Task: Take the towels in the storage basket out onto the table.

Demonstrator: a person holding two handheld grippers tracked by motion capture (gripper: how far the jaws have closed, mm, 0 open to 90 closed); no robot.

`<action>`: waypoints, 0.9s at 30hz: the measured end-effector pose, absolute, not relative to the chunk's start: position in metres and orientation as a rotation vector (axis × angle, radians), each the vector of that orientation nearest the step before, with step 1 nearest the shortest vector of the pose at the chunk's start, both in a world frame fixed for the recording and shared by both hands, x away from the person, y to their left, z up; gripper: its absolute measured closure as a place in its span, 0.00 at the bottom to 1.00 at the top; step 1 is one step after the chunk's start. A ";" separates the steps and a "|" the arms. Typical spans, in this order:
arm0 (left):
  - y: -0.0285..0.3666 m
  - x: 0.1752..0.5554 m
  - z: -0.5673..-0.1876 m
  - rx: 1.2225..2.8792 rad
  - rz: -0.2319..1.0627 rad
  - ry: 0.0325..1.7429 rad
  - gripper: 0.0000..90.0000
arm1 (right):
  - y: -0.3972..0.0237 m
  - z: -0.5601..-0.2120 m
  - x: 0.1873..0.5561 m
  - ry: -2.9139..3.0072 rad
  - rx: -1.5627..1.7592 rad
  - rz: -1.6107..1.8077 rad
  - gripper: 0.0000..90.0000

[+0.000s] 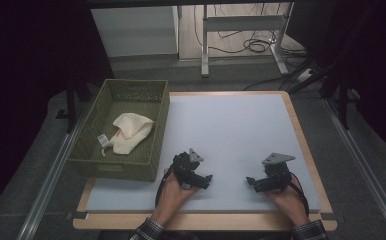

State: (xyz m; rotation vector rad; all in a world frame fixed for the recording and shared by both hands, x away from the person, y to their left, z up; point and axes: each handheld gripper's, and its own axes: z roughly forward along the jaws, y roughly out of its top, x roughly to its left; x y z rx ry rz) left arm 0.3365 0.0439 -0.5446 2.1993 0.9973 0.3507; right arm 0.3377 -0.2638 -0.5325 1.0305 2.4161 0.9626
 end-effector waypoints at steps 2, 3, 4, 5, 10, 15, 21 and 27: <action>0.044 0.336 -0.545 2.200 0.353 0.997 0.00 | -0.264 -0.532 0.338 2.417 1.029 0.962 0.04; 0.044 0.336 -0.544 2.200 0.352 0.997 0.00 | -0.264 -0.532 0.338 2.417 1.029 0.963 0.04; 0.044 0.336 -0.545 2.198 0.352 0.997 0.00 | -0.264 -0.533 0.338 2.416 1.029 0.963 0.04; 0.044 0.336 -0.545 2.198 0.352 0.997 0.00 | -0.264 -0.533 0.338 2.416 1.029 0.963 0.04; 0.044 0.336 -0.545 2.194 0.351 0.996 0.00 | -0.264 -0.533 0.338 2.416 1.029 0.964 0.04; 0.044 0.336 -0.545 2.193 0.350 0.996 0.00 | -0.264 -0.533 0.338 2.416 1.029 0.965 0.04; 0.044 0.337 -0.545 2.193 0.348 0.995 0.00 | -0.264 -0.533 0.338 2.416 1.029 0.965 0.04; 0.044 0.336 -0.545 2.194 0.348 0.994 0.01 | -0.264 -0.533 0.338 2.416 1.029 0.966 0.04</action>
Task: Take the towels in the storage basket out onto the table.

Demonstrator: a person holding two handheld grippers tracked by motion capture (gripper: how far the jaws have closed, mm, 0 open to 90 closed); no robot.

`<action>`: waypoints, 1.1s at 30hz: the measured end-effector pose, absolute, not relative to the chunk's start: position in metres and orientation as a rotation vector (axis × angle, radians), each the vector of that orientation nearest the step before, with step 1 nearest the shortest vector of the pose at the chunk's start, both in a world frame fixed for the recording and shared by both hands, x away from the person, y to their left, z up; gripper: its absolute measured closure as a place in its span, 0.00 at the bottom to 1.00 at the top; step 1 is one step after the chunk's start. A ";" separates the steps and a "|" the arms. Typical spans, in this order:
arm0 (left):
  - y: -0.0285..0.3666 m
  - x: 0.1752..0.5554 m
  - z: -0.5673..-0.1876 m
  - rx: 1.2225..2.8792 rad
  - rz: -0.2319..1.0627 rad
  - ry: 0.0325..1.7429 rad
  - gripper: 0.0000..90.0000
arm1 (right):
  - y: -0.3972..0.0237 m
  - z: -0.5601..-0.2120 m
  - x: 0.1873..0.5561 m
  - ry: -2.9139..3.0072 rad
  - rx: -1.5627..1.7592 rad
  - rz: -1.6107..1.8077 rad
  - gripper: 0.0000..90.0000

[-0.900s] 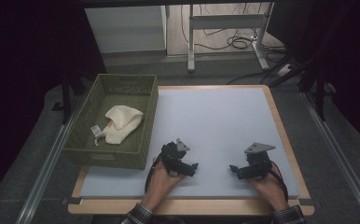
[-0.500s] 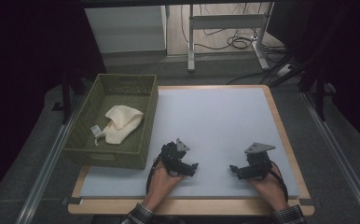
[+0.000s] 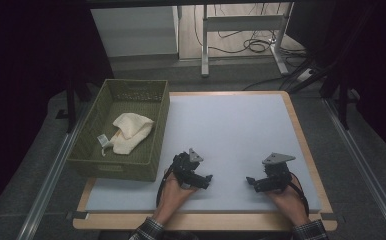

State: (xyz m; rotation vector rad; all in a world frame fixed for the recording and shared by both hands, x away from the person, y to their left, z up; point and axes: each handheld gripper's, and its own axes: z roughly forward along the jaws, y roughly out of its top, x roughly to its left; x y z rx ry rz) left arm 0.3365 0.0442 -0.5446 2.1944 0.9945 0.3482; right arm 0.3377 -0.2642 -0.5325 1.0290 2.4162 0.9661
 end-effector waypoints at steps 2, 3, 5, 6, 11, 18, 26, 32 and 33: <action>0.044 0.336 -0.544 2.196 0.352 0.990 0.01 | -0.264 -0.533 0.338 2.416 1.028 0.966 0.04; 0.044 0.336 -0.544 2.196 0.351 0.985 0.01 | -0.264 -0.533 0.338 2.416 1.028 0.966 0.04; 0.044 0.336 -0.544 2.193 0.342 0.980 0.02 | -0.264 -0.533 0.338 2.416 1.028 0.966 0.04; 0.043 0.336 -0.543 2.193 0.334 0.974 0.03 | -0.264 -0.533 0.338 2.416 1.028 0.966 0.04; 0.036 0.333 -0.537 2.205 0.333 0.934 0.03 | -0.264 -0.533 0.338 2.416 1.029 0.966 0.04; 0.037 0.333 -0.527 2.204 0.340 0.904 0.04 | -0.264 -0.533 0.338 2.415 1.027 0.966 0.04; 0.037 0.335 -0.515 2.199 0.327 0.892 0.04 | -0.264 -0.533 0.338 2.415 1.027 0.965 0.04; 0.035 0.339 -0.504 2.215 0.316 0.894 0.04 | -0.264 -0.533 0.338 2.415 1.028 0.966 0.04; 0.036 0.340 -0.502 2.216 0.314 0.894 0.04 | -0.264 -0.533 0.338 2.415 1.027 0.965 0.04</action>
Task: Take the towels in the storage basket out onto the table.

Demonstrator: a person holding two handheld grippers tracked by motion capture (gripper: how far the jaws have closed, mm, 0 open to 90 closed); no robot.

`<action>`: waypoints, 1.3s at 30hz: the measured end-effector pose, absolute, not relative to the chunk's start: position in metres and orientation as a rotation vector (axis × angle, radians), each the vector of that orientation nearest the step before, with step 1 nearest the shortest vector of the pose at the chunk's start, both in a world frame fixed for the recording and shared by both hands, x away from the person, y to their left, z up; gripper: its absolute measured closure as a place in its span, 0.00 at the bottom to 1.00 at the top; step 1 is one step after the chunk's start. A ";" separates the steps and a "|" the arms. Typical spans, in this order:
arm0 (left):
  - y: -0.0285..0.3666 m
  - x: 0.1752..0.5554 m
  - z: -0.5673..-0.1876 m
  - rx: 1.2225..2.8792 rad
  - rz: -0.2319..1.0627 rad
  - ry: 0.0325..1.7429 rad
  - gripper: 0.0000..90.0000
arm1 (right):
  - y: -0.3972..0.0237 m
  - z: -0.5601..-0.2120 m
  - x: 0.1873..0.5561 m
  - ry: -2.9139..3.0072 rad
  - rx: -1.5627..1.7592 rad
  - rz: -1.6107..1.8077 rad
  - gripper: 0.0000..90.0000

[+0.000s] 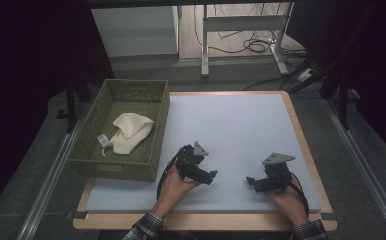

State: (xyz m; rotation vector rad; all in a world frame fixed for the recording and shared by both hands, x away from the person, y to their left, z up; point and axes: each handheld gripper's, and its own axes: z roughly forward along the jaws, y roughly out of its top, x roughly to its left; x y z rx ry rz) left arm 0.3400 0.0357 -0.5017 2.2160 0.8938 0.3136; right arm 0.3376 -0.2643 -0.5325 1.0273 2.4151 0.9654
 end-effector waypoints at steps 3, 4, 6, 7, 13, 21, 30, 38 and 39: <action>0.036 0.343 -0.496 2.209 0.312 0.895 0.04 | -0.264 -0.533 0.338 2.415 1.028 0.965 0.04; 0.036 0.344 -0.493 2.211 0.309 0.894 0.04 | -0.264 -0.533 0.338 2.415 1.027 0.965 0.04; 0.036 0.346 -0.489 2.217 0.296 0.895 0.03 | -0.264 -0.533 0.338 2.415 1.028 0.965 0.04; 0.036 0.347 -0.488 2.221 0.292 0.893 0.03 | -0.264 -0.533 0.338 2.415 1.028 0.965 0.04; 0.038 0.355 -0.476 2.237 0.274 0.905 0.03 | -0.264 -0.533 0.338 2.414 1.030 0.966 0.04; 0.045 0.364 -0.457 2.253 0.258 0.904 0.03 | -0.264 -0.533 0.338 2.414 1.033 0.969 0.04; 0.052 0.375 -0.434 2.253 0.279 0.900 0.02 | -0.264 -0.533 0.338 2.415 1.029 0.967 0.04; 0.069 0.390 -0.418 2.228 0.283 0.931 0.03 | -0.264 -0.533 0.338 2.415 1.027 0.967 0.04; 0.072 0.392 -0.416 2.226 0.287 0.933 0.03 | -0.264 -0.533 0.338 2.416 1.027 0.967 0.04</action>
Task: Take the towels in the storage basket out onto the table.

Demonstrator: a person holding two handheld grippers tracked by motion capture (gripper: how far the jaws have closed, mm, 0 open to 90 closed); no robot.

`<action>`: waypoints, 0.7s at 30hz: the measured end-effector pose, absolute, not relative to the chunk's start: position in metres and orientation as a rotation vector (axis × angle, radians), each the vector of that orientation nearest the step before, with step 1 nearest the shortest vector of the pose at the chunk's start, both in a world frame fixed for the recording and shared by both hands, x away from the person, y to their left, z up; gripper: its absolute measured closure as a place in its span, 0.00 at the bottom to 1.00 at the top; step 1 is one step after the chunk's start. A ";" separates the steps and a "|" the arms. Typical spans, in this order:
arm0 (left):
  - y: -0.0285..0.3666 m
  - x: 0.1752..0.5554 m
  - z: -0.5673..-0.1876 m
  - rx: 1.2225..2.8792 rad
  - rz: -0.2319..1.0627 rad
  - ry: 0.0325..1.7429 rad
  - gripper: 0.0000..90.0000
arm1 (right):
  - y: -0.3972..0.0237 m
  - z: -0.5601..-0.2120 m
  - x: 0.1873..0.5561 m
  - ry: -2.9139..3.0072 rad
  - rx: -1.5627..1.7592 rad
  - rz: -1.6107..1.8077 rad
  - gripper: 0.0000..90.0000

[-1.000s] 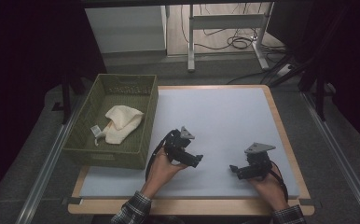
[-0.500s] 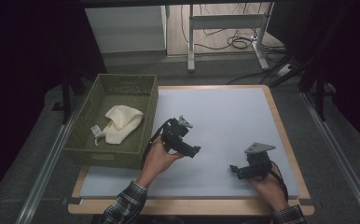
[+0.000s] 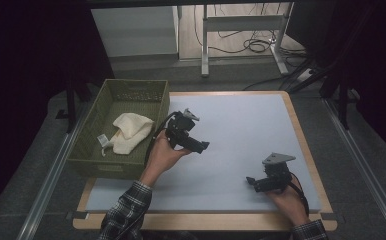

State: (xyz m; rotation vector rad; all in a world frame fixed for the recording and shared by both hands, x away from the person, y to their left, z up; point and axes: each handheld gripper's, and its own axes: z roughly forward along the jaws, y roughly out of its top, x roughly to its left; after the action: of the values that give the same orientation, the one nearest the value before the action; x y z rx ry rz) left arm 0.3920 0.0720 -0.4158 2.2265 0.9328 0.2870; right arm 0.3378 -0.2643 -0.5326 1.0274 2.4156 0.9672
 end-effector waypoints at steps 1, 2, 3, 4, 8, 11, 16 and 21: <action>0.074 0.393 -0.414 2.220 0.290 0.937 0.03 | -0.264 -0.533 0.338 2.415 1.028 0.967 0.04; 0.076 0.395 -0.412 2.220 0.292 0.939 0.03 | -0.264 -0.533 0.338 2.415 1.027 0.967 0.04; 0.078 0.397 -0.411 2.220 0.302 0.944 0.03 | -0.264 -0.533 0.338 2.415 1.028 0.967 0.04; 0.081 0.399 -0.408 2.218 0.311 0.954 0.03 | -0.264 -0.533 0.338 2.414 1.029 0.969 0.04; 0.092 0.404 -0.401 2.211 0.335 0.978 0.03 | -0.264 -0.533 0.338 2.413 1.029 0.969 0.04; 0.100 0.407 -0.397 2.201 0.353 0.999 0.03 | -0.264 -0.533 0.338 2.414 1.030 0.969 0.04; 0.118 0.412 -0.392 2.182 0.389 1.039 0.03 | -0.264 -0.533 0.338 2.414 1.027 0.969 0.04; 0.134 0.416 -0.390 2.162 0.401 1.080 0.03 | -0.264 -0.533 0.338 2.413 1.029 0.970 0.04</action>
State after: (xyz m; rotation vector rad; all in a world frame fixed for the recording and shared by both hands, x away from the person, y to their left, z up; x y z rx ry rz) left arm 0.4157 0.1339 -0.3899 2.1624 1.0801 0.4008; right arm 0.3378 -0.2642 -0.5327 1.0286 2.4133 0.9696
